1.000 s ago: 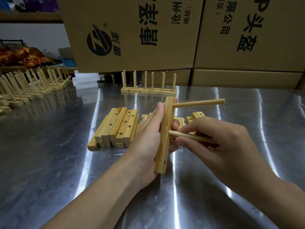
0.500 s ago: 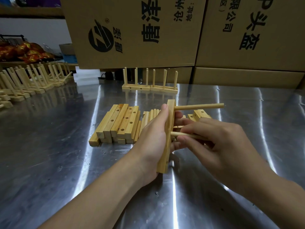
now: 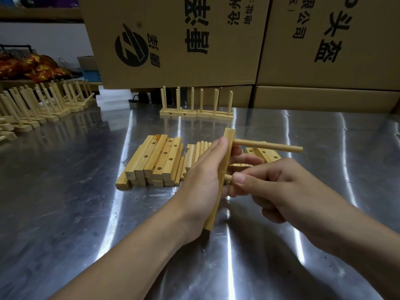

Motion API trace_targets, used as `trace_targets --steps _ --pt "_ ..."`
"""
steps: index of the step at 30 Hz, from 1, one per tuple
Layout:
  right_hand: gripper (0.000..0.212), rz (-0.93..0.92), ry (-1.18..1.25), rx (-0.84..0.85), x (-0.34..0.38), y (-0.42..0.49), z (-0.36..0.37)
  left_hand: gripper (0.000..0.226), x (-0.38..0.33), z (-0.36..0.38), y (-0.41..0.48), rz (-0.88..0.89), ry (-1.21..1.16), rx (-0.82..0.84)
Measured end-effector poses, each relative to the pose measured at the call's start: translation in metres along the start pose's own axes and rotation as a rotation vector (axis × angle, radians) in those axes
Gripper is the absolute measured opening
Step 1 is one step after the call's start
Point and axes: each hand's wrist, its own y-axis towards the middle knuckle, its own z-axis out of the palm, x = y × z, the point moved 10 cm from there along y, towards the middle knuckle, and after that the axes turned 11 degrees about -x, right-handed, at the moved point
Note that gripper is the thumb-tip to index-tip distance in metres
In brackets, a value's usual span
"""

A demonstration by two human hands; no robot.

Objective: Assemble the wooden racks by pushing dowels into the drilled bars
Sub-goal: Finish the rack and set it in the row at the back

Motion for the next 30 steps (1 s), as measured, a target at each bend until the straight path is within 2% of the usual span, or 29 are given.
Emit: trace_targets --steps 1,3,7,9,12,15,20,24,30 --pt "0.027 -0.004 -0.006 -0.003 0.001 0.000 0.000 0.052 0.001 -0.002 0.001 0.005 0.017 -0.020" --pt "0.024 -0.122 -0.117 -0.037 0.013 -0.003 -0.001 0.048 0.002 -0.006 0.004 0.001 0.026 -0.063" --pt "0.024 -0.465 -0.590 -0.248 0.044 -0.013 -0.018 0.047 0.002 -0.009 0.006 -0.033 0.011 -0.084" --pt "0.018 -0.515 -0.579 -0.231 0.049 -0.014 -0.018 0.048 0.001 -0.008 0.006 -0.044 -0.005 -0.082" --pt "0.021 -0.546 -0.523 -0.177 0.047 -0.016 -0.008 0.053 0.002 -0.005 0.005 -0.075 -0.056 -0.056" --pt "0.029 -0.459 -0.412 -0.165 0.039 -0.013 -0.007 0.060 0.000 0.000 0.001 -0.076 -0.092 -0.016" --pt "0.044 -0.132 -0.056 -0.071 0.021 -0.005 -0.002 0.067 -0.009 0.003 -0.005 0.024 -0.026 0.022" --pt "0.043 0.171 0.120 -0.020 0.001 -0.009 0.005 0.055 -0.019 0.001 -0.010 0.137 0.062 0.009" --pt "0.038 0.339 0.230 0.028 -0.005 -0.013 0.007 0.046 -0.031 0.004 -0.011 0.333 0.221 -0.036"
